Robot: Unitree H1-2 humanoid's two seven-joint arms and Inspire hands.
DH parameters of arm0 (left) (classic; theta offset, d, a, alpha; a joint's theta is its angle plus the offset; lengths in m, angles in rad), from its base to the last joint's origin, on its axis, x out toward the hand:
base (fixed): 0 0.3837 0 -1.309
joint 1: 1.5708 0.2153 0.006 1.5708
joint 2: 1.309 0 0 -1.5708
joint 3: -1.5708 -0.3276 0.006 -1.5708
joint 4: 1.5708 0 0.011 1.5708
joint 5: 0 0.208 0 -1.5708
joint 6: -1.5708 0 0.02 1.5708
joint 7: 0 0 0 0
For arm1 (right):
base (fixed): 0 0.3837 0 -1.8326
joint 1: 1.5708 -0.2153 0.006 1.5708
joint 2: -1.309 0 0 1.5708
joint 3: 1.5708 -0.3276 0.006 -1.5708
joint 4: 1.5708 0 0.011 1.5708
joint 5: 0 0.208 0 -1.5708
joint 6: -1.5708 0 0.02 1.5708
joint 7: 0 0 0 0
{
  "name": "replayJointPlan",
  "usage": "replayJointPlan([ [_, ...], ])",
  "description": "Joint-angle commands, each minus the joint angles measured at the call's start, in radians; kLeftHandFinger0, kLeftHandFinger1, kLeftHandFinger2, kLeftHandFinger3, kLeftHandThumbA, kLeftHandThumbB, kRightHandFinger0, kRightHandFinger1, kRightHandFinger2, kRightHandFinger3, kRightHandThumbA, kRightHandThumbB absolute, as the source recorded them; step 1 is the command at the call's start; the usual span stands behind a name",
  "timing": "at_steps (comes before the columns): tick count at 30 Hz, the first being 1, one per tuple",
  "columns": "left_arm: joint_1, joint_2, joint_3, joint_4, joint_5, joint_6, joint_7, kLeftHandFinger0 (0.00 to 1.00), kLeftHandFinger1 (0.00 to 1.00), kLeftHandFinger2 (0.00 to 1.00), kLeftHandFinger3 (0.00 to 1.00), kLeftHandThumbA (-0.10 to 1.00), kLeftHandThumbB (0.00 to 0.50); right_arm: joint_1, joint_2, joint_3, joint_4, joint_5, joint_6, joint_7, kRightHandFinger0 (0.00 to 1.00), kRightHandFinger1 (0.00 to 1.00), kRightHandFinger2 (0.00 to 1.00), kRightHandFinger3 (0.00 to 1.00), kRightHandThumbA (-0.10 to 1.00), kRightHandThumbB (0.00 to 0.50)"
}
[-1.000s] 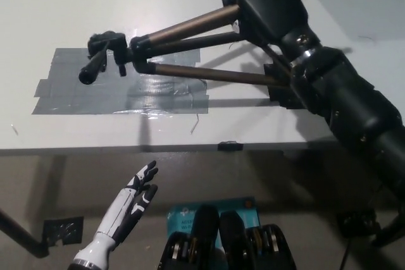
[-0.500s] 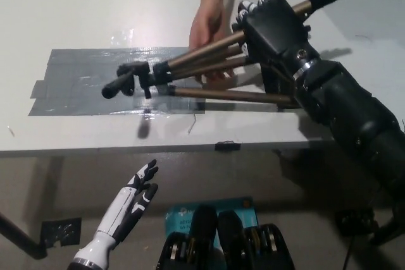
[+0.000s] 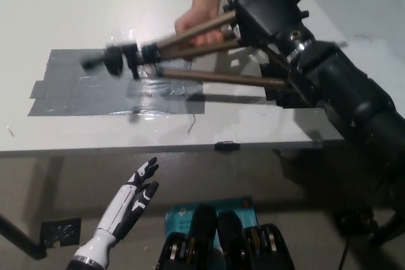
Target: A tripod is kept on the middle of the desk infront of the robot and the robot grabs one of its legs to pick it up and hands it to a person
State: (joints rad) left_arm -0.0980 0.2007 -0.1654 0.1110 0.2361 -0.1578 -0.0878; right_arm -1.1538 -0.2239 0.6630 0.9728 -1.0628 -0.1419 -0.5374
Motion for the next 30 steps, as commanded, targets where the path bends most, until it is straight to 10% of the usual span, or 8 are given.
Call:
replayJointPlan([
  [1,-0.021,0.014,-0.002,-0.038,0.015,-0.014,-0.011,0.92,1.0,1.0,1.0,1.0,0.101,-0.049,0.003,-0.085,-0.137,0.132,0.001,0.173,0.6,0.75,0.92,0.85,0.52,0.339],
  [2,-0.021,0.014,-0.002,-0.04,0.012,-0.011,-0.014,0.92,0.99,1.0,1.0,1.0,0.105,-0.036,-0.009,-0.107,-0.227,0.214,0.03,0.378,1.0,1.0,1.0,1.0,0.7,0.488],
  [5,-0.03,0.02,0.001,-0.044,0.004,-0.003,-0.023,0.92,0.99,1.0,1.0,1.0,0.107,-0.03,-0.042,-0.128,-0.42,0.36,0.111,0.714,1.0,1.0,1.0,1.0,0.85,0.5],
  [12,-0.035,0.027,0.0,-0.053,0.008,0.013,-0.03,0.91,0.98,1.0,1.0,1.0,0.098,-0.042,-0.131,-0.138,-0.754,0.638,0.334,1.115,1.0,1.0,1.0,1.0,0.83,0.5],
  [30,-0.058,0.023,-0.002,-0.025,0.009,-0.014,-0.023,0.85,0.91,0.95,1.0,1.0,0.102,0.066,-0.347,-0.349,-1.366,0.951,0.499,1.084,1.0,1.0,1.0,1.0,0.99,0.5],
])
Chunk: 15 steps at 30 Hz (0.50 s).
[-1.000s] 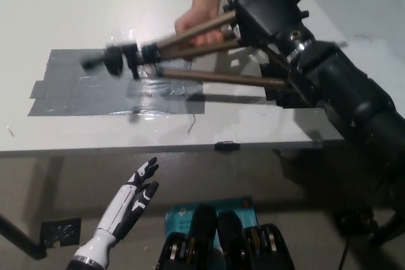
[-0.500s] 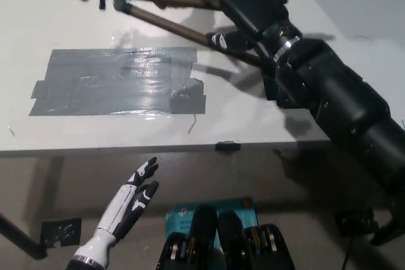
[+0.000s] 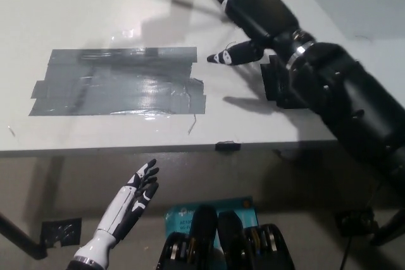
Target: A tripod is kept on the middle of the desk infront of the robot and the robot grabs one of its legs to pick it up and hands it to a person
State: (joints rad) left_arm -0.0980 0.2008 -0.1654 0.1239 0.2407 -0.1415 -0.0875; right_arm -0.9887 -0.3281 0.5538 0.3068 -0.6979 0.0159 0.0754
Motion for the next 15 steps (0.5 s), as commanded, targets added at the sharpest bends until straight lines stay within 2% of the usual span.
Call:
replayJointPlan([
  [1,-0.061,0.024,-0.003,-0.039,0.006,-0.028,-0.025,0.85,0.91,0.95,1.0,1.0,0.102,-0.083,-0.263,-0.257,-0.741,0.602,0.338,0.456,1.0,1.0,1.0,1.0,0.99,0.5],
  [11,-0.087,0.016,0.003,0.002,-0.005,-0.054,-0.014,0.86,0.93,0.98,1.0,1.0,0.095,0.307,-0.443,-0.449,-1.192,0.884,0.4,0.247,1.0,1.0,1.0,1.0,0.98,0.5],
  [15,-0.054,0.016,0.001,0.001,-0.011,-0.047,-0.019,0.9,0.98,1.0,1.0,1.0,0.095,0.572,-0.493,-0.441,-1.257,0.877,0.252,0.136,1.0,1.0,1.0,1.0,1.0,0.5],
])
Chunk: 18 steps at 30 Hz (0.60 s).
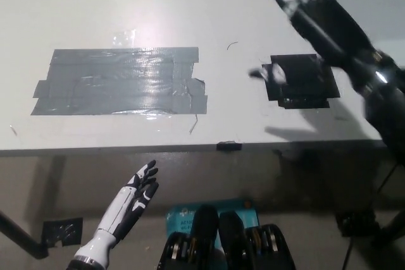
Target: A tripod is kept on the middle of the desk infront of the robot and the robot grabs one of its legs to pick it up and hands it to a person
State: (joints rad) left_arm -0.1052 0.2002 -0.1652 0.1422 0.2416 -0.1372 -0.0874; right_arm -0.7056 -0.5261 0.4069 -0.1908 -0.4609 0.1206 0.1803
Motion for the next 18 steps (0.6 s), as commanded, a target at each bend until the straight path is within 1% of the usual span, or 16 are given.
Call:
replayJointPlan([
  [1,-0.041,0.018,0.001,-0.017,-0.013,-0.051,-0.02,0.9,0.98,1.0,1.0,1.0,0.094,0.318,-0.295,-0.29,-0.759,0.636,0.13,0.024,1.0,1.0,1.0,1.0,1.0,0.5],
  [3,-0.036,0.018,0.006,-0.019,-0.023,-0.042,-0.022,0.91,1.0,1.0,1.0,1.0,0.086,0.435,-0.264,-0.266,-0.759,0.581,0.073,0.0,1.0,1.0,1.0,1.0,1.0,0.5],
  [5,-0.016,0.017,0.005,-0.028,-0.014,-0.036,-0.017,0.9,1.0,1.0,1.0,1.0,0.076,0.514,-0.227,-0.25,-0.759,0.56,0.047,-0.022,1.0,1.0,1.0,1.0,1.0,0.5],
  [6,-0.011,0.015,0.004,-0.028,-0.011,-0.034,-0.014,0.9,1.0,1.0,1.0,1.0,0.076,0.532,-0.215,-0.248,-0.759,0.558,0.045,-0.027,1.0,1.0,1.0,1.0,1.0,0.5],
  [7,-0.009,0.014,0.004,-0.024,-0.011,-0.038,-0.012,0.9,1.0,1.0,1.0,1.0,0.07,0.56,-0.175,-0.239,-0.759,0.552,0.046,-0.042,1.0,1.0,1.0,1.0,1.0,0.485],
  [8,-0.007,0.014,0.004,-0.023,-0.012,-0.038,-0.013,0.9,1.0,1.0,1.0,1.0,0.067,0.583,-0.131,-0.231,-0.759,0.555,0.068,-0.054,1.0,1.0,1.0,1.0,0.98,0.492],
  [9,-0.004,0.013,0.005,-0.023,-0.013,-0.037,-0.012,0.9,1.0,1.0,1.0,1.0,0.066,0.593,-0.104,-0.225,-0.759,0.546,0.09,-0.056,1.0,1.0,1.0,1.0,0.98,0.481],
  [10,0.002,0.011,0.007,-0.021,-0.016,-0.038,-0.009,0.91,1.0,1.0,1.0,1.0,0.073,0.608,-0.064,-0.218,-0.745,0.539,0.106,-0.057,1.0,1.0,1.0,1.0,0.97,0.457],
  [11,0.005,0.01,0.008,-0.021,-0.019,-0.037,-0.009,0.91,1.0,1.0,1.0,1.0,0.071,0.618,-0.032,-0.213,-0.71,0.536,0.09,-0.061,1.0,1.0,1.0,1.0,0.97,0.435],
  [12,0.012,0.008,0.009,-0.021,-0.02,-0.037,-0.007,0.91,1.0,1.0,1.0,1.0,0.073,0.63,0.015,-0.208,-0.647,0.54,0.053,-0.066,1.0,1.0,1.0,1.0,0.97,0.425],
  [13,0.014,0.008,0.01,-0.019,-0.02,-0.041,-0.005,0.9,1.0,1.0,1.0,1.0,0.08,0.633,0.046,-0.205,-0.598,0.545,0.026,-0.069,1.0,1.0,1.0,1.0,0.96,0.402],
  [14,0.019,0.009,0.011,-0.017,-0.021,-0.05,-0.003,0.9,1.0,1.0,1.0,1.0,0.081,0.637,0.096,-0.203,-0.513,0.54,-0.023,-0.073,1.0,1.0,1.0,1.0,0.96,0.388],
  [15,0.02,0.009,0.012,-0.018,-0.022,-0.05,-0.002,0.9,1.0,1.0,1.0,1.0,0.081,0.632,0.139,-0.202,-0.432,0.516,-0.063,-0.083,1.0,1.0,1.0,1.0,0.96,0.401],
  [16,0.03,0.007,0.009,-0.02,-0.02,-0.052,-0.001,0.9,1.0,1.0,1.0,1.0,0.079,0.645,0.165,-0.202,-0.394,0.505,-0.079,-0.089,1.0,1.0,1.0,1.0,0.96,0.398],
  [17,0.035,0.006,0.009,-0.022,-0.02,-0.051,-0.001,0.9,1.0,1.0,1.0,1.0,0.085,0.651,0.186,-0.206,-0.361,0.496,-0.091,-0.089,1.0,1.0,1.0,1.0,0.97,0.383],
  [18,0.036,0.004,0.012,-0.025,-0.021,-0.048,0.002,0.92,1.0,1.0,1.0,1.0,0.093,0.65,0.224,-0.204,-0.272,0.471,-0.104,-0.096,1.0,1.0,1.0,1.0,0.99,0.376],
])
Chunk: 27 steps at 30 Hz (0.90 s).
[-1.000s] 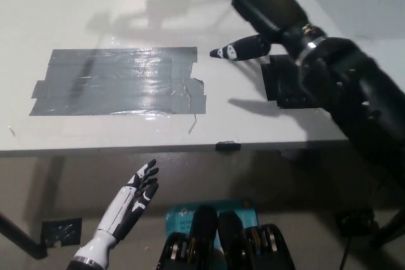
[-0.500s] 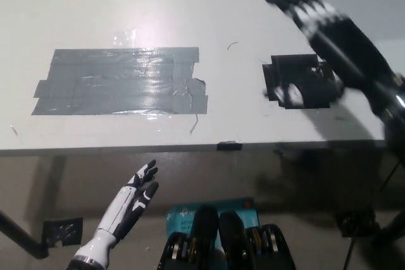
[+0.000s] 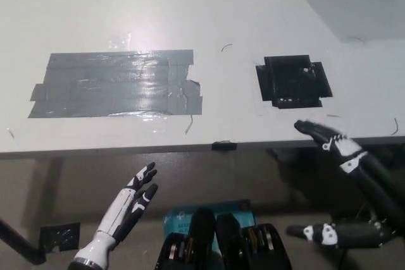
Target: A tripod is kept on the middle of the desk infront of the robot and the robot grabs one of its legs to pick it up and hands it to a person
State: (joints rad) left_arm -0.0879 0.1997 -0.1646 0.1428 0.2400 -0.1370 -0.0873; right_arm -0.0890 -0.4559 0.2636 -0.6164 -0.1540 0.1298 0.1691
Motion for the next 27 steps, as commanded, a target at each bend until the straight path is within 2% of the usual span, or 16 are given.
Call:
replayJointPlan([
  [1,0.022,0.004,0.011,-0.025,-0.021,-0.047,0.0,0.95,1.0,1.0,1.0,1.0,0.101,0.043,0.185,-0.066,0.207,0.148,-0.126,-0.084,1.0,1.0,1.0,1.0,0.99,0.367],
  [3,0.022,0.003,0.013,-0.021,-0.026,-0.039,-0.003,1.0,1.0,1.0,1.0,1.0,0.142,0.049,0.236,-0.077,0.326,0.131,-0.157,-0.086,1.0,1.0,1.0,1.0,1.0,0.365],
  [6,0.024,0.002,0.014,-0.021,-0.026,-0.036,-0.001,1.0,1.0,1.0,1.0,1.0,0.156,0.043,0.274,-0.098,0.459,0.117,-0.203,-0.075,1.0,1.0,1.0,1.0,0.99,0.355],
  [7,0.029,0.003,0.014,-0.022,-0.026,-0.043,0.001,1.0,1.0,1.0,1.0,1.0,0.153,0.044,0.28,-0.105,0.498,0.114,-0.209,-0.069,1.0,1.0,1.0,1.0,0.99,0.362],
  [11,0.03,0.001,0.015,-0.021,-0.007,-0.075,0.022,1.0,1.0,1.0,1.0,1.0,0.147,0.036,0.288,-0.125,0.566,0.143,-0.215,-0.03,1.0,1.0,1.0,1.0,0.95,0.309],
  [16,0.041,0.004,0.021,-0.033,0.005,-0.079,0.036,1.0,1.0,1.0,1.0,1.0,0.151,0.033,0.29,-0.118,0.571,0.136,-0.211,-0.015,1.0,1.0,1.0,1.0,0.95,0.291],
  [27,0.051,-0.003,0.029,-0.075,0.005,-0.067,0.033,1.0,1.0,1.0,1.0,1.0,0.144,0.048,0.284,-0.118,0.541,0.129,-0.201,0.001,1.0,1.0,1.0,1.0,0.95,0.279],
])
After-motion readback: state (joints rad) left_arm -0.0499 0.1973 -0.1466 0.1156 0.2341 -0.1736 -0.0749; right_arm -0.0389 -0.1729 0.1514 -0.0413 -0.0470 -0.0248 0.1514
